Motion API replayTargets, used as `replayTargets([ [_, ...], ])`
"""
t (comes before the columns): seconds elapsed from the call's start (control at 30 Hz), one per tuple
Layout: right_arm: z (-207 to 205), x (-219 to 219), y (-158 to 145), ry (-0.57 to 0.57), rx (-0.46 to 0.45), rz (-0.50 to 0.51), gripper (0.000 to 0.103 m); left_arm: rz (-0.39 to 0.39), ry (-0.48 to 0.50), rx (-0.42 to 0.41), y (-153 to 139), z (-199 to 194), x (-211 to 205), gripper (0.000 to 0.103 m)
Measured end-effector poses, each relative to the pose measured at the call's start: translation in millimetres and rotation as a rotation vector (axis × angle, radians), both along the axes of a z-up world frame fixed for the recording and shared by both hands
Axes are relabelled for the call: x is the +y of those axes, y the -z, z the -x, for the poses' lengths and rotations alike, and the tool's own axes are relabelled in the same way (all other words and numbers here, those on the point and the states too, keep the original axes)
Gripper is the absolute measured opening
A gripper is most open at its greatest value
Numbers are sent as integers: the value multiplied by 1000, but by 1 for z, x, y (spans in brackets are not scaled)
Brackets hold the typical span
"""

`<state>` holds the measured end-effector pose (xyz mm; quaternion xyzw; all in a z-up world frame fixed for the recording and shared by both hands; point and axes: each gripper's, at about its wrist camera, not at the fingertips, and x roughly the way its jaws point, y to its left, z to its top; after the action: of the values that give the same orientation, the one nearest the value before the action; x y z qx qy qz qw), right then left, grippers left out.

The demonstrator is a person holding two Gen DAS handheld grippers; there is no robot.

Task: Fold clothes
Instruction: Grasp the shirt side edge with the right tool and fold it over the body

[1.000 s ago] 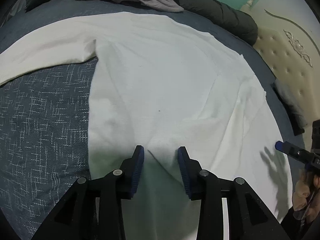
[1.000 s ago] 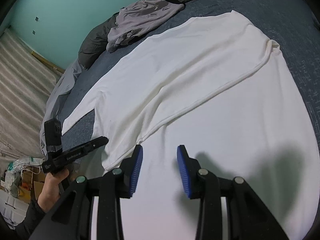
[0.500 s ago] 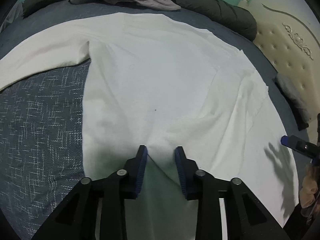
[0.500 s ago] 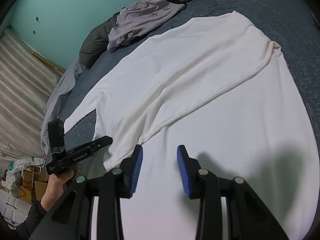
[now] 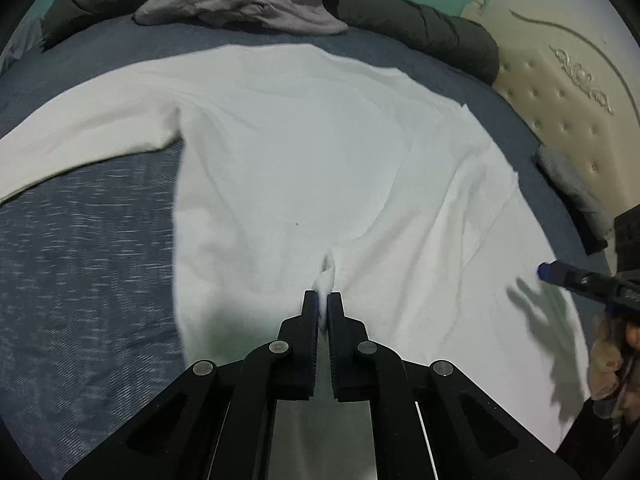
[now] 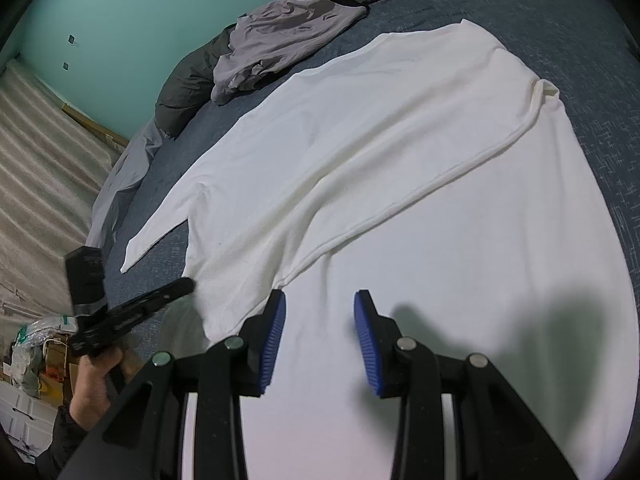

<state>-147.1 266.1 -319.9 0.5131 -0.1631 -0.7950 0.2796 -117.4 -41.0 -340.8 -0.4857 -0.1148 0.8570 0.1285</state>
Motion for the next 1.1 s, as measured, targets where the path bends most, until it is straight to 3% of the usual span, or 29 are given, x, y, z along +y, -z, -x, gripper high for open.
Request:
replayTargets([
  [0.23,18,15,-1,12,19,-69,35,-24,-16,-2,-5,-9,-15,5],
  [0.57,80,99,-4,142,86,-343,35,-42,-38,-49,9,-6,-26,5],
  [0.73,106,118,3,166,108,-463,35,-11,-81,-12,-3,-10,-30,10],
  [0.87,124,117,10,149,123,-511,35,-66,-42,17,-11,-11,-20,11],
  [1.1,151,105,22,132,163,-594,35,-46,73,-37,7,-9,14,11],
])
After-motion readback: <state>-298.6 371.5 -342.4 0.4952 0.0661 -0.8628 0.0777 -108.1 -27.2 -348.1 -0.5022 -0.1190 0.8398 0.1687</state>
